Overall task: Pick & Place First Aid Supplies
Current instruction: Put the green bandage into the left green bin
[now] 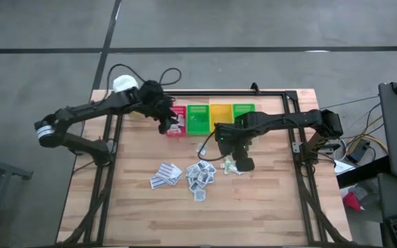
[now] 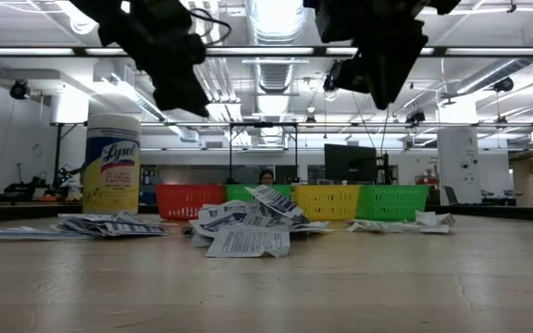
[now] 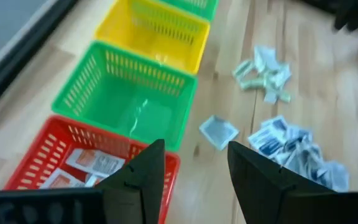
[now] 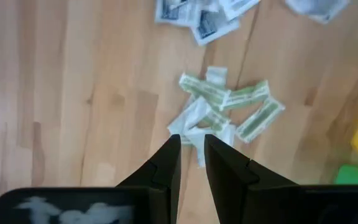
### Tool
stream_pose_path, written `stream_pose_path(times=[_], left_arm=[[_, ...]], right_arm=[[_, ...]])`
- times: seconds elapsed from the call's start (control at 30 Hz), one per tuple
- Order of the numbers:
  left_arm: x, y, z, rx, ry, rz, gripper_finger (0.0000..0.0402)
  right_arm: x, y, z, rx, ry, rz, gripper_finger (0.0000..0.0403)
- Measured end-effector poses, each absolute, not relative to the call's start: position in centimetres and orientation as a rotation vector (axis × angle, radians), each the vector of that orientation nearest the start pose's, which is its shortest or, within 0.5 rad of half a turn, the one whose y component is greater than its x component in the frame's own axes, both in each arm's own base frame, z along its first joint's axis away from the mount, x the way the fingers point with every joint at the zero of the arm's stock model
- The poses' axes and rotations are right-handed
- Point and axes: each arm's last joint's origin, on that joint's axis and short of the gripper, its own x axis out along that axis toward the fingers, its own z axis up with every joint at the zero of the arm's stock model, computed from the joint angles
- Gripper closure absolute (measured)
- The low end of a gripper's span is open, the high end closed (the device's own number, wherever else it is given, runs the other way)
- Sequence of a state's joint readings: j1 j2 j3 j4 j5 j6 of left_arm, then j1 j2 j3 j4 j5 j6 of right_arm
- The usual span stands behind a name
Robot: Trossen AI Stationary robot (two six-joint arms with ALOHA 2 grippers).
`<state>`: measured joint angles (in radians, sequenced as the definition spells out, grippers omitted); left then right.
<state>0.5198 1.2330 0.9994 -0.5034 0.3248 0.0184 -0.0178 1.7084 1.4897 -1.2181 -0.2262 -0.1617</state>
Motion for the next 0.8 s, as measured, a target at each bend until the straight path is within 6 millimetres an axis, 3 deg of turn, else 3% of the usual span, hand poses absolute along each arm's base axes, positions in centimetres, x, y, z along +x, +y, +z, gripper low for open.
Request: stream_pose_path(times=[0.37, 0.8], left_arm=[[20.0, 10.0, 28.3, -0.308, 0.375, 0.204, 0.0234], [17.7, 8.6, 24.6, -0.383, 0.191, 0.205, 0.0234]], right_arm=[[31.8, 0.0, 24.8, 0.056, 1.446, 0.249, 0.0335], [31.8, -0.3, 22.2, 0.012, 1.425, 0.127, 0.0335]])
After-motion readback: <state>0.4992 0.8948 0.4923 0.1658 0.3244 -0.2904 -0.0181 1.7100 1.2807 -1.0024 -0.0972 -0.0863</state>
